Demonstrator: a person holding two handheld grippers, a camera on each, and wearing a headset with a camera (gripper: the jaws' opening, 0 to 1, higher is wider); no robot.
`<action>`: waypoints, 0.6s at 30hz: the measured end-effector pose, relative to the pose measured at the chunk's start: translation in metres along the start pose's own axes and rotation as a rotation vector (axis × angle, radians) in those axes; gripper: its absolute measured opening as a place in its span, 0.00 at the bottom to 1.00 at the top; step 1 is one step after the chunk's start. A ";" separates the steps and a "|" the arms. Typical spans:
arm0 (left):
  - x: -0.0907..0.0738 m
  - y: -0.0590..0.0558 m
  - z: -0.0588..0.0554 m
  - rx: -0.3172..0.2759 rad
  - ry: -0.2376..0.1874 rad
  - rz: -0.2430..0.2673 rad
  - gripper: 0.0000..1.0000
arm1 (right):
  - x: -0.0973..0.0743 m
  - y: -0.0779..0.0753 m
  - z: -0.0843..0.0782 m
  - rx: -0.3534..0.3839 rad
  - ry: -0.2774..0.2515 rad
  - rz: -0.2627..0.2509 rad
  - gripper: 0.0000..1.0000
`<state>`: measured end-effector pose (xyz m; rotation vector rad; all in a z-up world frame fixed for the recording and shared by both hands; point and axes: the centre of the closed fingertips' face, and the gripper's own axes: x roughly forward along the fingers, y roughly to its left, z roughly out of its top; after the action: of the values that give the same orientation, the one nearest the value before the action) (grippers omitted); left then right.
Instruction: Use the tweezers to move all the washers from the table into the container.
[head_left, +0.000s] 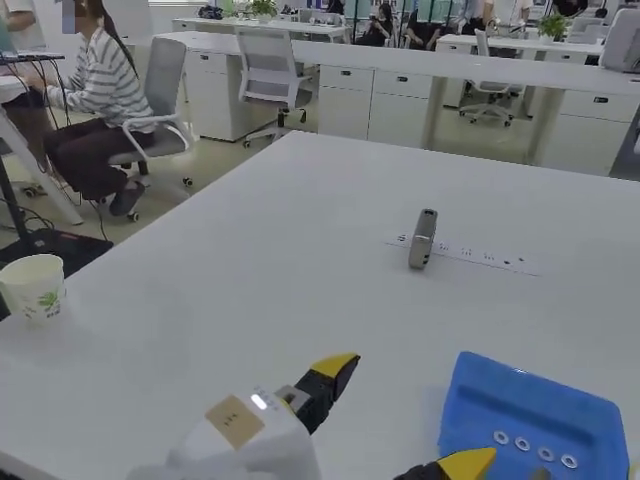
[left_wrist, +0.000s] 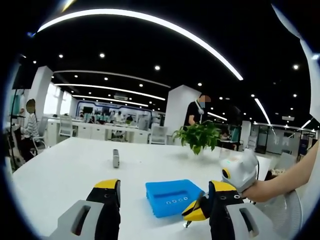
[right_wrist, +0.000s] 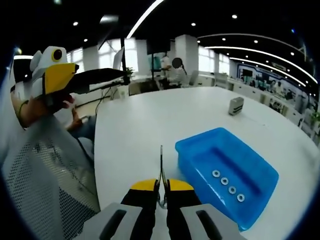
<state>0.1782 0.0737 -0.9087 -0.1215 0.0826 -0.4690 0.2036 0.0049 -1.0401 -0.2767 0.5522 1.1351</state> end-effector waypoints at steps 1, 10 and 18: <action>0.000 0.000 0.000 0.002 0.000 -0.001 0.72 | 0.000 -0.002 0.000 0.031 -0.004 -0.004 0.02; 0.001 -0.002 -0.003 0.027 0.017 -0.003 0.72 | -0.008 -0.006 0.015 0.157 -0.051 0.000 0.03; 0.001 -0.001 -0.005 0.031 0.026 0.003 0.72 | -0.011 -0.005 0.045 0.094 -0.090 0.019 0.03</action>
<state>0.1781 0.0715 -0.9132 -0.0847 0.1007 -0.4684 0.2168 0.0156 -0.9967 -0.1393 0.5278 1.1314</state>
